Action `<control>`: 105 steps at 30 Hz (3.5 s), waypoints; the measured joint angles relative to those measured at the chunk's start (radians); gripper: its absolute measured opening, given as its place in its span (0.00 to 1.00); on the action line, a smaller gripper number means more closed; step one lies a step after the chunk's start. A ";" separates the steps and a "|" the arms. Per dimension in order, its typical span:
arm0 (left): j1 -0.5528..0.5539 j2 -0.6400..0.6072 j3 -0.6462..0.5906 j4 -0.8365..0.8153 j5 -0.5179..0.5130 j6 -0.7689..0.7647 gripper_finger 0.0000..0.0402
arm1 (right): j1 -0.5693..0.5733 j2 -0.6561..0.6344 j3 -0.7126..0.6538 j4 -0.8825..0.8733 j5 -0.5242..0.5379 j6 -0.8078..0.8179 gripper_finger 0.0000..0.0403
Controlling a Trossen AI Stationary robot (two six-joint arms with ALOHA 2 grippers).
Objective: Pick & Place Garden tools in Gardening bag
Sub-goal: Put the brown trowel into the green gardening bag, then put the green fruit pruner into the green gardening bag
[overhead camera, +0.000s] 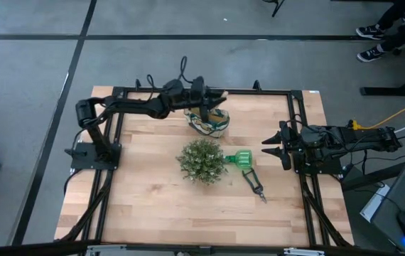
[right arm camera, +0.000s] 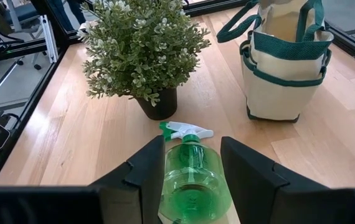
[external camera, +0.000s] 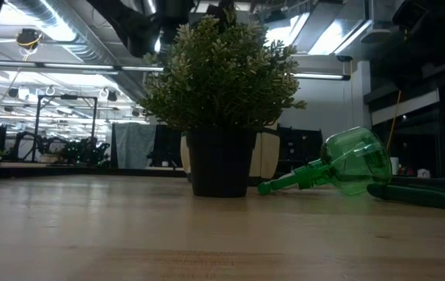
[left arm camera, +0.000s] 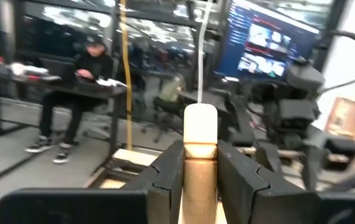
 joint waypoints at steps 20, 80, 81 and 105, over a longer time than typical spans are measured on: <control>0.020 0.016 0.000 -0.007 0.231 0.278 0.18 | 0.000 0.000 0.000 0.000 0.000 0.000 0.40; 0.095 0.004 -0.001 -0.308 0.284 0.271 0.27 | 0.000 0.000 0.000 0.000 0.000 0.000 0.40; 0.094 0.002 -0.001 -0.297 0.284 0.267 0.27 | 0.000 0.000 0.000 0.000 0.000 0.000 0.40; 0.245 -0.307 -0.001 -0.322 0.283 0.198 0.26 | 0.000 0.000 0.000 0.000 0.000 0.000 0.40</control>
